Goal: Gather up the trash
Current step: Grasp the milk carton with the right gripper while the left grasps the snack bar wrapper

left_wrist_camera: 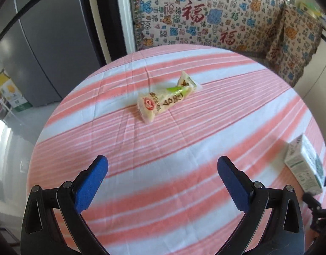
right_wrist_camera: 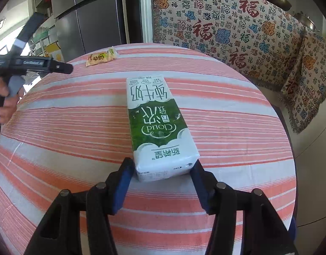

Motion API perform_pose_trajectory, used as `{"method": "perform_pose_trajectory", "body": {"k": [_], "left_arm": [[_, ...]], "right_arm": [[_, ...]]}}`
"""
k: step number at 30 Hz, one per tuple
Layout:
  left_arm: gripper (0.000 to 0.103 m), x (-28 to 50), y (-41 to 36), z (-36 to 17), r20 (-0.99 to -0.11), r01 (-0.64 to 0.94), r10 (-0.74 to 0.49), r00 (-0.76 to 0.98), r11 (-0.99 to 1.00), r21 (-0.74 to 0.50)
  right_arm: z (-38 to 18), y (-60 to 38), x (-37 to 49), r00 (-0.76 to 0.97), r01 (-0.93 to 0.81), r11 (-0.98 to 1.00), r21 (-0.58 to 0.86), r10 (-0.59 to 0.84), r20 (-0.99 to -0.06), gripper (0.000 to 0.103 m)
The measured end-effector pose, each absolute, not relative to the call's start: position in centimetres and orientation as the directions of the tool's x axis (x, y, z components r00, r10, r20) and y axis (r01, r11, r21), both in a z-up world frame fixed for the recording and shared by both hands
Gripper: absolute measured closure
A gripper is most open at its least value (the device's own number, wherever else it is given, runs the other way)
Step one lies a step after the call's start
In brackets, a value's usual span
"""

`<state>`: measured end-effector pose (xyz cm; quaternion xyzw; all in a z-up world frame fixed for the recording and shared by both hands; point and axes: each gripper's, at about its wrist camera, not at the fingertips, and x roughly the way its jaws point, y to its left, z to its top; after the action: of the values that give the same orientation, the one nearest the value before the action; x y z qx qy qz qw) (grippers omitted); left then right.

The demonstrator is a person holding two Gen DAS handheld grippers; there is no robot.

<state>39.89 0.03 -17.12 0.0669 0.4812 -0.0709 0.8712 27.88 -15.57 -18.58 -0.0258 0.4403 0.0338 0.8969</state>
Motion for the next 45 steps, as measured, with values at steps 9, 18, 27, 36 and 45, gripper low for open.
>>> {"method": "perform_pose_trajectory", "body": {"k": [9,18,27,36,45], "left_arm": [[0.000,46.1,1.2,-19.3,-0.821,0.117,-0.043,0.570,0.993,0.029],[0.056,46.5,-1.8,-18.6,-0.773,0.318,-0.207,0.599,0.948,-0.007],[0.066,39.8,-2.4,-17.6,-0.840,0.144,-0.165,0.517,0.984,-0.105],[0.064,22.8,-6.0,-15.6,-0.818,0.145,-0.168,0.550,0.984,-0.105],[0.015,16.5,-6.7,-18.9,-0.831,0.218,-0.181,0.526,0.973,-0.074]], "right_arm": [[-18.6,-15.6,27.7,0.612,-0.085,0.996,-0.018,0.038,-0.790,0.047],[-18.7,-15.7,27.6,0.613,-0.085,0.996,-0.019,0.037,-0.789,0.047],[-18.8,-15.8,27.6,0.614,-0.082,0.997,-0.012,0.041,-0.788,0.046],[-18.8,-15.9,27.5,0.614,-0.083,0.996,-0.012,0.042,-0.788,0.046],[-18.7,-16.3,27.0,0.611,-0.077,0.997,-0.005,0.043,-0.790,0.044]]}}
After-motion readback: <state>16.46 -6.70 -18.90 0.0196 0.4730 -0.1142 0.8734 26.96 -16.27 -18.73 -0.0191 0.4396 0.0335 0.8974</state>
